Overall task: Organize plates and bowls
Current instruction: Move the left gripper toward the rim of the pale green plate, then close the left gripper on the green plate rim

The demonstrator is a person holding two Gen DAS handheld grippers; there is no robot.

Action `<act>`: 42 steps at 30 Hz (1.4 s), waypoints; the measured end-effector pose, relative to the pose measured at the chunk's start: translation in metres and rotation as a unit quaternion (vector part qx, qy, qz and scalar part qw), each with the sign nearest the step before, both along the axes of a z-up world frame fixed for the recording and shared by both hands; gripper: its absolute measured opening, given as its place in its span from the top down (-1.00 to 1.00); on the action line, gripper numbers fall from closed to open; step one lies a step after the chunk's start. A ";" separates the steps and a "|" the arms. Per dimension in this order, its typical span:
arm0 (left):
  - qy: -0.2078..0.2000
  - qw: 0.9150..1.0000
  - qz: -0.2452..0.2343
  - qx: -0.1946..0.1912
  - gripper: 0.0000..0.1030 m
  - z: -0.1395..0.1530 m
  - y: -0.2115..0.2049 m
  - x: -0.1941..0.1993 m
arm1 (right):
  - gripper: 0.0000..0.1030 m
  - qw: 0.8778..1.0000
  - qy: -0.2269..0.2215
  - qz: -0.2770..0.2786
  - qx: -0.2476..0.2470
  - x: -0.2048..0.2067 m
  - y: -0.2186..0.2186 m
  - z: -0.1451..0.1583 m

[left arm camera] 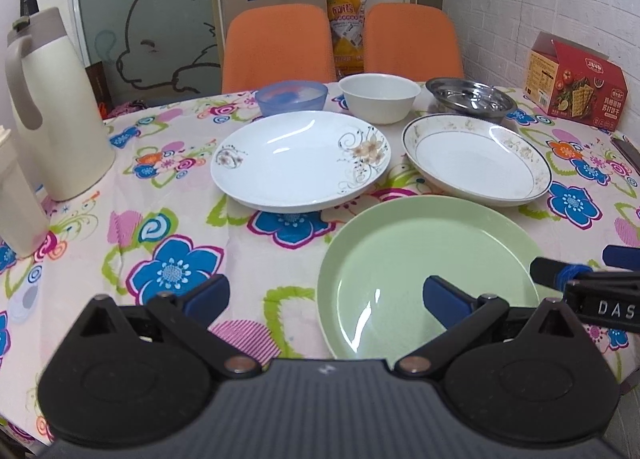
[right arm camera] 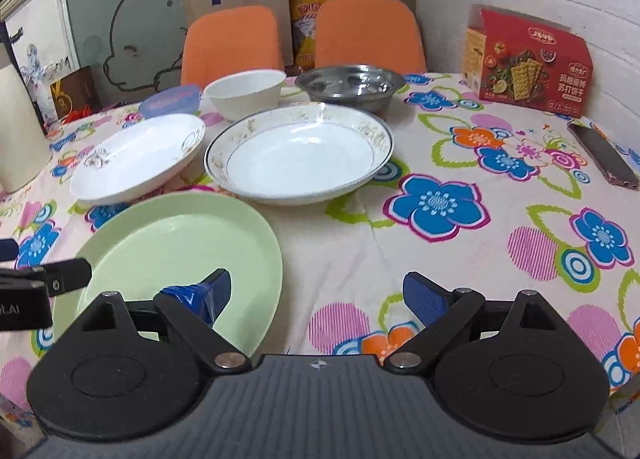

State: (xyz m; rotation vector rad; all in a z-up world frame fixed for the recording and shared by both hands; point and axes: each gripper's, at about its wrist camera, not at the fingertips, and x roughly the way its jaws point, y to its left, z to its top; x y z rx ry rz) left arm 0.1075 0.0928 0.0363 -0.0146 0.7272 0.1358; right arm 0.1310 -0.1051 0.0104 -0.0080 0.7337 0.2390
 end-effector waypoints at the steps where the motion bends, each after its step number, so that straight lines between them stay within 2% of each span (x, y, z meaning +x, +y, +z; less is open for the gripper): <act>1: 0.002 1.000 0.002 -0.002 -0.99 -0.002 0.002 0.002 | -0.56 1.000 0.005 0.006 -0.003 0.001 0.003 -0.004; 4: 0.008 1.000 -0.001 -0.012 -0.99 -0.006 0.007 0.008 | -0.56 1.000 0.016 0.021 -0.014 0.005 0.013 -0.010; 9: 0.017 1.000 -0.008 -0.019 -0.99 -0.015 0.007 0.017 | -0.58 1.000 0.004 0.029 -0.009 0.006 0.019 -0.011; 14: 0.026 0.999 -0.020 -0.026 -0.96 -0.025 0.008 0.023 | -0.60 0.998 -0.056 0.036 0.003 -0.011 0.017 -0.021; 18: 0.030 0.999 -0.022 -0.038 -0.78 -0.031 0.011 0.028 | -0.60 0.999 -0.040 0.035 0.004 -0.005 0.026 -0.016; 19: 0.029 0.998 -0.020 -0.044 -0.73 -0.031 0.014 0.029 | -0.60 0.998 -0.038 0.049 0.005 -0.003 0.030 -0.016; 21: 0.029 0.998 -0.026 -0.049 -0.69 -0.031 0.016 0.030 | -0.57 0.996 -0.050 0.077 0.007 -0.007 0.033 -0.018; 24: 0.024 0.998 -0.030 -0.042 -0.69 -0.032 0.016 0.027 | -0.60 0.995 -0.056 0.082 0.013 -0.008 0.033 -0.019; 27: 0.020 0.998 -0.036 -0.046 -0.45 -0.030 0.011 0.028 | -0.47 0.993 -0.059 0.097 0.016 -0.009 0.038 -0.019; 28: 0.018 0.998 -0.046 -0.044 -0.20 -0.028 0.008 0.027 | -0.46 0.992 -0.062 0.110 0.018 -0.011 0.041 -0.019; 29: 0.018 0.998 -0.053 -0.042 -0.05 -0.026 0.004 0.027 | -0.43 0.992 -0.064 0.107 0.016 -0.013 0.043 -0.019; 31: 0.022 0.998 -0.046 -0.036 -0.03 -0.025 0.001 0.027 | -0.32 0.993 -0.062 0.099 0.023 -0.014 0.040 -0.018; 32: 0.025 0.998 -0.040 -0.043 0.17 -0.024 0.002 0.027 | -0.25 0.993 -0.058 0.095 0.033 -0.014 0.038 -0.016; 33: 0.029 0.998 -0.029 -0.047 0.27 -0.022 0.004 0.027 | -0.24 0.993 -0.052 0.095 0.050 -0.015 0.036 -0.013; 42: 0.029 0.998 0.036 -0.039 0.30 -0.009 0.057 -0.009 | -0.25 0.984 -0.058 0.146 0.080 -0.035 0.086 -0.004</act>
